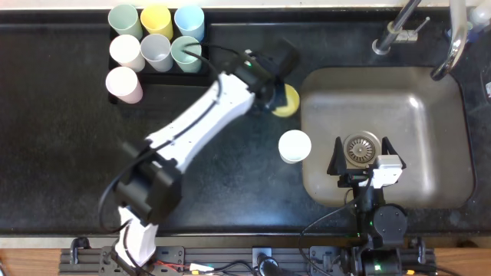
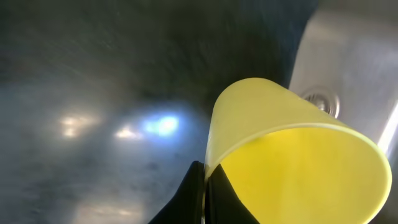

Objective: Store Cups

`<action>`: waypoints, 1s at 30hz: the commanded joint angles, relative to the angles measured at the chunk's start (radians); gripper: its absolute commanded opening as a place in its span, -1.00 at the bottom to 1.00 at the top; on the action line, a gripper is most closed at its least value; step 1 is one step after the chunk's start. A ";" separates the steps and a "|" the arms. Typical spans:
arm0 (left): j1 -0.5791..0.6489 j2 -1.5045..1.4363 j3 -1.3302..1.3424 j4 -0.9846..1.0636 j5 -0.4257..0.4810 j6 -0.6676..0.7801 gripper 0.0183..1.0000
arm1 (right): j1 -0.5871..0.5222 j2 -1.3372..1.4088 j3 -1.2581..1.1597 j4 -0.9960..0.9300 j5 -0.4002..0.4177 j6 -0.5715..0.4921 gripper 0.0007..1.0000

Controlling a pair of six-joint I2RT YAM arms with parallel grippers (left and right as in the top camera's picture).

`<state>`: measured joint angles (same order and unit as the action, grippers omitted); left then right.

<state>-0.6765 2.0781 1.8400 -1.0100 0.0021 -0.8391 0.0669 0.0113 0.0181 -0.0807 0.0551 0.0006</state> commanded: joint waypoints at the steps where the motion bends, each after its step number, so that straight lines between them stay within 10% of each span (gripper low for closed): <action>1: 0.168 -0.217 0.047 -0.102 -0.093 -0.006 -0.96 | 0.002 -0.008 -0.013 0.006 -0.006 0.008 0.99; 13: 0.680 -0.249 -0.015 -0.290 -0.034 -0.023 -0.96 | 0.002 -0.008 -0.013 0.006 -0.006 0.008 0.99; 30: 0.669 -0.135 -0.034 -0.272 -0.032 -0.023 -0.96 | 0.002 -0.008 -0.013 0.006 -0.006 0.008 1.00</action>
<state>-0.0135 1.9041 1.8172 -1.2865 -0.0372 -0.8440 0.0669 0.0113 0.0181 -0.0795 0.0551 0.0013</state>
